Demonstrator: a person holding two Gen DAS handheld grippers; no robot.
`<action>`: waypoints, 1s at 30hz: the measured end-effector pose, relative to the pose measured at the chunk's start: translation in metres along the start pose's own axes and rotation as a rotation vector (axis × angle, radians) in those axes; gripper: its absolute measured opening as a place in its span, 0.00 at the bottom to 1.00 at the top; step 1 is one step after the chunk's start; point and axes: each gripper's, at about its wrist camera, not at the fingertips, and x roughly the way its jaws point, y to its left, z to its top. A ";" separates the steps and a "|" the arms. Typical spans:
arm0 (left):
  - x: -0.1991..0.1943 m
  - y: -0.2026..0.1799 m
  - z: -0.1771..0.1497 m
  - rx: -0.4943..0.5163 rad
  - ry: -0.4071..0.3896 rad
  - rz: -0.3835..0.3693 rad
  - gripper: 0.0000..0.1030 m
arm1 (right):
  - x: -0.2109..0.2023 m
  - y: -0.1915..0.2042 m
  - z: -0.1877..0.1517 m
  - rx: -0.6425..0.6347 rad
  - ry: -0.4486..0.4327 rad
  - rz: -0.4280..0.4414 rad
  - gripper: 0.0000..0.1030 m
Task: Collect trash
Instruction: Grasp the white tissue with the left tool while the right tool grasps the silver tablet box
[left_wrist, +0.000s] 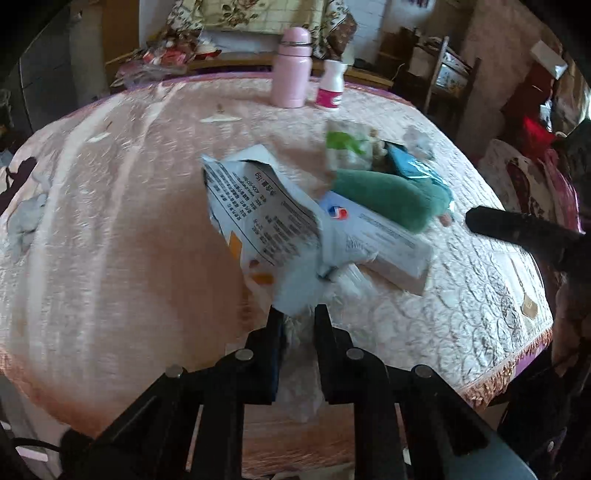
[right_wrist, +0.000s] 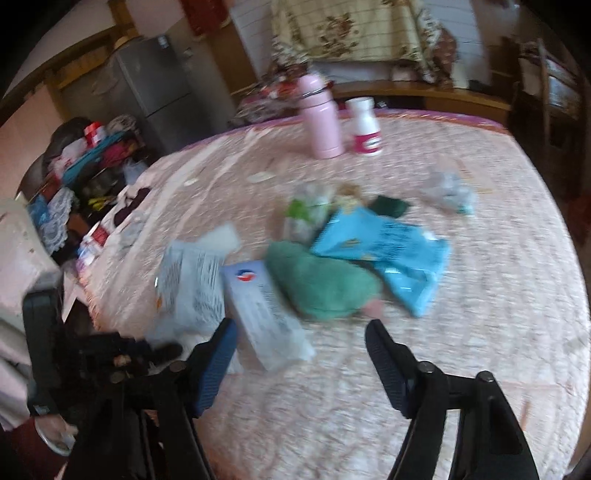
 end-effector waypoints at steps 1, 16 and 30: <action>-0.003 0.008 0.001 -0.015 0.006 -0.005 0.17 | 0.006 0.006 0.001 -0.010 0.012 0.014 0.64; -0.048 0.007 -0.014 0.041 -0.004 -0.147 0.17 | 0.110 0.044 0.014 -0.182 0.168 -0.066 0.62; -0.074 -0.042 -0.001 0.140 -0.083 -0.227 0.17 | 0.018 0.008 -0.022 -0.142 0.058 -0.192 0.50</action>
